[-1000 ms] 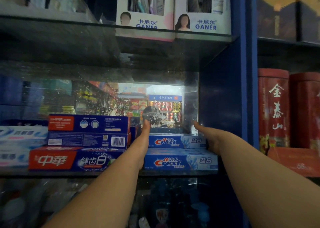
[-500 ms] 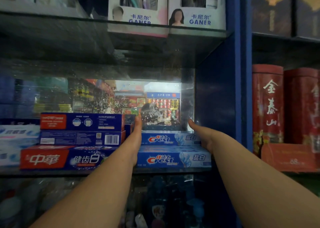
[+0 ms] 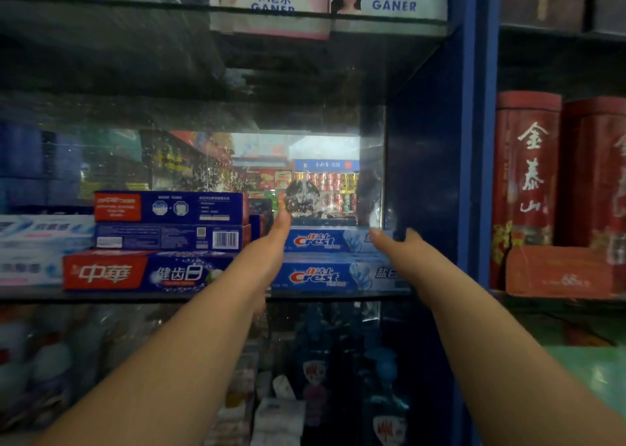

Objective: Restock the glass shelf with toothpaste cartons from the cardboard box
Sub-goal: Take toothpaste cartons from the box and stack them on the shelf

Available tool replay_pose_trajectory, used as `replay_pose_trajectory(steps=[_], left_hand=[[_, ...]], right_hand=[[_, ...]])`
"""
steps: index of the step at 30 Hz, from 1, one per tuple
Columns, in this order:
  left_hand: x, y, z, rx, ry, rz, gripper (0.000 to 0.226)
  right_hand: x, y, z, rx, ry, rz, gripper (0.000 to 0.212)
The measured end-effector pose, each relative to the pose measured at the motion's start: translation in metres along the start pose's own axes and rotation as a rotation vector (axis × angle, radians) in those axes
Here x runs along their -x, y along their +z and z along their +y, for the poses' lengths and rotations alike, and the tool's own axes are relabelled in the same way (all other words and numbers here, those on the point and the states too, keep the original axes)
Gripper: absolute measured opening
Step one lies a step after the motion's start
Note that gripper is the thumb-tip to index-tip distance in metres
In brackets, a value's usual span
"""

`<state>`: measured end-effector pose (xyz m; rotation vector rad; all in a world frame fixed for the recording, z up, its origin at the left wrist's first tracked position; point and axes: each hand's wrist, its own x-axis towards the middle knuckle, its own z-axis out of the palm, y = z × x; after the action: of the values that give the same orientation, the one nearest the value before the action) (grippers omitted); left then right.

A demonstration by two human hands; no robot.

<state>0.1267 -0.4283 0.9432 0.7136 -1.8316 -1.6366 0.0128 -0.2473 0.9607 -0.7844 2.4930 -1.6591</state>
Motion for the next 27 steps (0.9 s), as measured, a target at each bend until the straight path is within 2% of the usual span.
replay_pose_trajectory(steps=[2,6,8,9,13,17,20,22,25,27], left_hand=[[0.028,-0.001,0.002,-0.061,0.053,-0.007,0.107],[0.051,0.005,0.001,-0.153,0.2,-0.014,0.022],[0.059,0.007,-0.001,-0.145,0.263,0.022,0.005],[0.06,0.009,-0.001,-0.132,0.28,0.058,0.002],[0.054,0.01,0.01,-0.033,0.364,0.154,0.042],[0.036,0.014,0.031,0.062,0.326,0.14,0.047],[0.027,0.019,0.03,0.045,0.23,0.084,0.044],[0.021,0.019,0.023,0.059,0.146,0.05,0.043],[0.006,0.016,0.008,0.089,0.09,0.035,0.058],[-0.003,0.013,0.004,0.121,0.058,0.025,0.052]], right_hand=[[0.009,0.001,0.011,0.134,-0.041,0.029,0.082],[0.023,0.005,0.017,0.388,-0.14,0.071,0.049],[0.026,0.006,0.017,0.397,-0.166,0.089,0.045],[0.027,0.006,0.018,0.373,-0.177,0.102,0.044],[0.022,0.003,0.009,0.235,-0.234,0.222,0.034],[-0.002,0.007,-0.009,0.143,-0.255,0.275,0.033],[-0.02,0.012,-0.005,0.178,-0.215,0.232,0.033],[-0.026,0.014,0.003,0.214,-0.172,0.167,0.043],[-0.029,0.017,0.011,0.098,-0.098,0.074,0.068],[-0.034,0.017,0.014,0.007,-0.056,0.056,0.07]])
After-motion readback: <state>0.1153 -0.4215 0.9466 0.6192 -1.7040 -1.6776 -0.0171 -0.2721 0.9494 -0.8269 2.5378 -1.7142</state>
